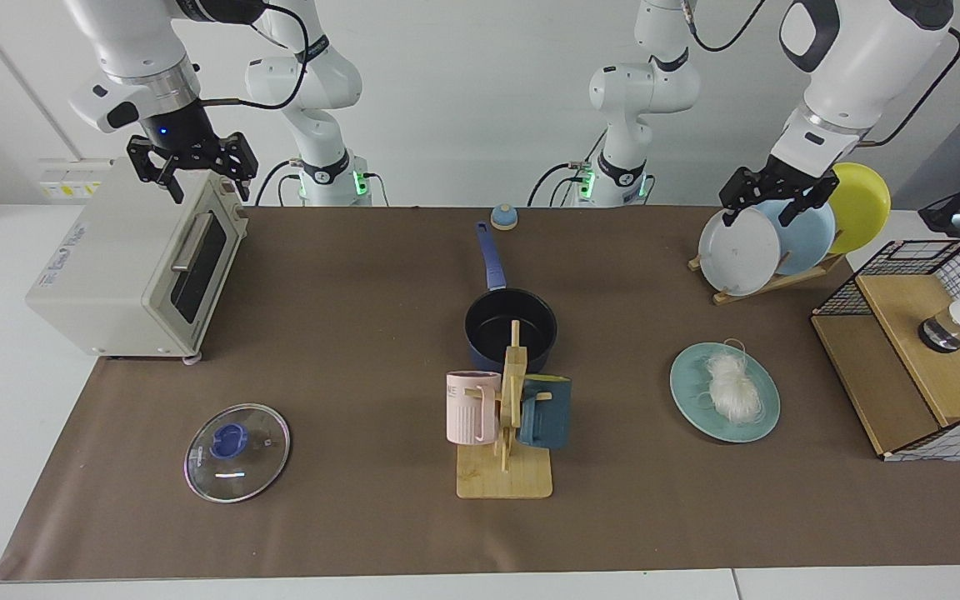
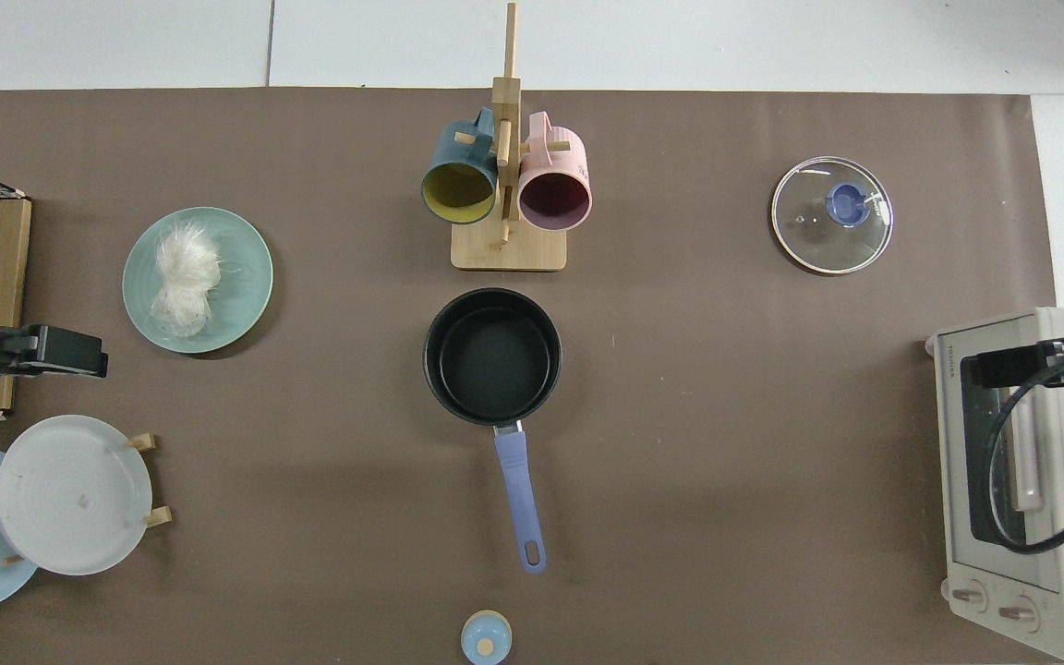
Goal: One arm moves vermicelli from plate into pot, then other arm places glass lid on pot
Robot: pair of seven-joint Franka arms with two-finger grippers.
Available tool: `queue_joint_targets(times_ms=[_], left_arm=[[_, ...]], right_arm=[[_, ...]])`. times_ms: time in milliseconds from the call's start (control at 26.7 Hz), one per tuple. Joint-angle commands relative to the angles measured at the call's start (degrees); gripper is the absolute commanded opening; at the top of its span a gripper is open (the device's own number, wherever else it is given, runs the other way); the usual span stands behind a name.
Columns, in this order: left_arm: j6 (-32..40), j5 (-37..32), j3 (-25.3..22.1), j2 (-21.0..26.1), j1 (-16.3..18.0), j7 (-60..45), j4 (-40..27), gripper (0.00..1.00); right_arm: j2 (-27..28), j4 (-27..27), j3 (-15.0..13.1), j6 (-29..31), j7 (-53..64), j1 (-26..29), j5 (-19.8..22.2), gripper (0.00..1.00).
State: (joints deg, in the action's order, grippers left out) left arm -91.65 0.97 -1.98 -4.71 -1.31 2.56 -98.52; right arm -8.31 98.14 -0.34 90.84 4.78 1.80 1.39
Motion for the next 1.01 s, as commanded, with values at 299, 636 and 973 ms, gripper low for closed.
queue_joint_targets(times_ms=[299, 636, 973], left_arm=[[0.1, -1.1, -0.3, 0.1, -0.8, -0.7, 0.4, 1.0], [0.0, -1.1, -0.3, 0.1, -0.8, -0.8, 0.4, 1.0], [0.1, -1.1, -0.3, 0.1, -0.8, -0.8, 0.4, 1.0]], right_arm=[[7.4, -8.8, 0.2, -1.7, 0.1, 1.4, -1.6, 1.0], [17.7, -16.5, -0.1, -1.7, -2.0, 4.1, -4.6, 1.0], [26.6, -21.8, -0.2, 2.3, -2.8, 3.3, -3.8, 1.0]])
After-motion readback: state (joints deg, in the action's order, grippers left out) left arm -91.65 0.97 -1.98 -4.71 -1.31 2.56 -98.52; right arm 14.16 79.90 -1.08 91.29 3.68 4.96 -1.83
